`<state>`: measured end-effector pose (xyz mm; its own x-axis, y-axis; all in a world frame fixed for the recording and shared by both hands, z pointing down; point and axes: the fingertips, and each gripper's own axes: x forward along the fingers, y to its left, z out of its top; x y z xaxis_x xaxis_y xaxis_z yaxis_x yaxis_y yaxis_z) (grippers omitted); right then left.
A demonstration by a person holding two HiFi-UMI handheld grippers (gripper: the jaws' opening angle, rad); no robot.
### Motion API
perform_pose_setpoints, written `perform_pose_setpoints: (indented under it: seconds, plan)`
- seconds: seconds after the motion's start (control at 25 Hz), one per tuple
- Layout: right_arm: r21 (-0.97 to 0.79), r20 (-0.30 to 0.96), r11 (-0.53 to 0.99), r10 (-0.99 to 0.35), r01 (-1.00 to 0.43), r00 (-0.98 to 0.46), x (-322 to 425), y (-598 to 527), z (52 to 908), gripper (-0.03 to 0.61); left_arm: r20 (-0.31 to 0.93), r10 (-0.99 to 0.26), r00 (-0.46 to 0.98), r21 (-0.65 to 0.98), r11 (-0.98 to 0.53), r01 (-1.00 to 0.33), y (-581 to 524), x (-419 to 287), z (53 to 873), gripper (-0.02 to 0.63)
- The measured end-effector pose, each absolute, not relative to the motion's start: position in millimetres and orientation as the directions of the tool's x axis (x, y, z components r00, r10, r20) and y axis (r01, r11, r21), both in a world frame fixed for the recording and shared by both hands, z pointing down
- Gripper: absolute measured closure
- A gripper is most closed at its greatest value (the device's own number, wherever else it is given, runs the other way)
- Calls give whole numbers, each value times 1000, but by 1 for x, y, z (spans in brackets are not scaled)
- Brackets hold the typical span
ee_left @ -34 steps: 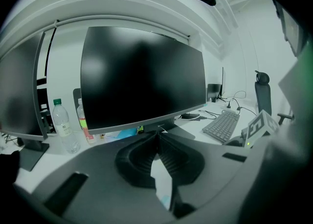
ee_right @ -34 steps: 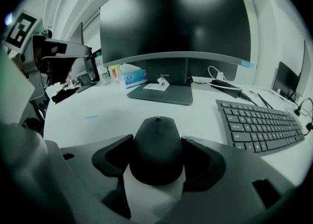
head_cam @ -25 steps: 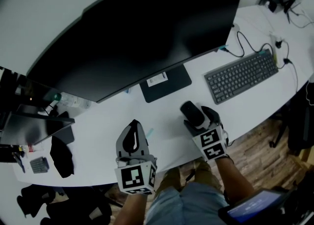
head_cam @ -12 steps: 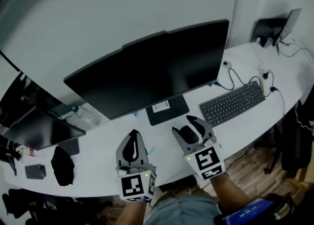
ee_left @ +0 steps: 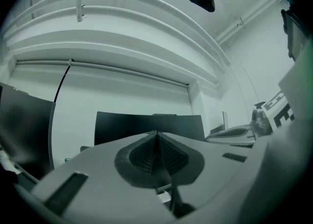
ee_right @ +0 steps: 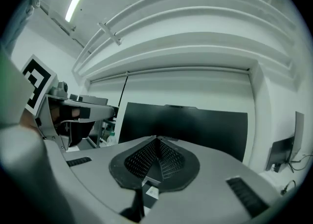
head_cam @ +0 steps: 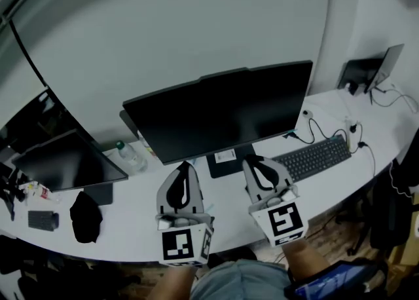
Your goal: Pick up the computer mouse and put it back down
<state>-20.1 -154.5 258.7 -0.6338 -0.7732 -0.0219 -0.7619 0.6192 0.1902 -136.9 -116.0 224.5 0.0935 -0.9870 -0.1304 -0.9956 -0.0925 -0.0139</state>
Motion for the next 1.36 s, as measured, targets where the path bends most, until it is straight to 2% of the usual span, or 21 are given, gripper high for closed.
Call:
perform_pose_setpoints:
  seconds: [1.36]
  plan:
    - [171, 7, 644, -758, -746, -652, -26, -147, 267, 565, -86, -991, 106, -22, -104, -994, -108, -131, 246, 606]
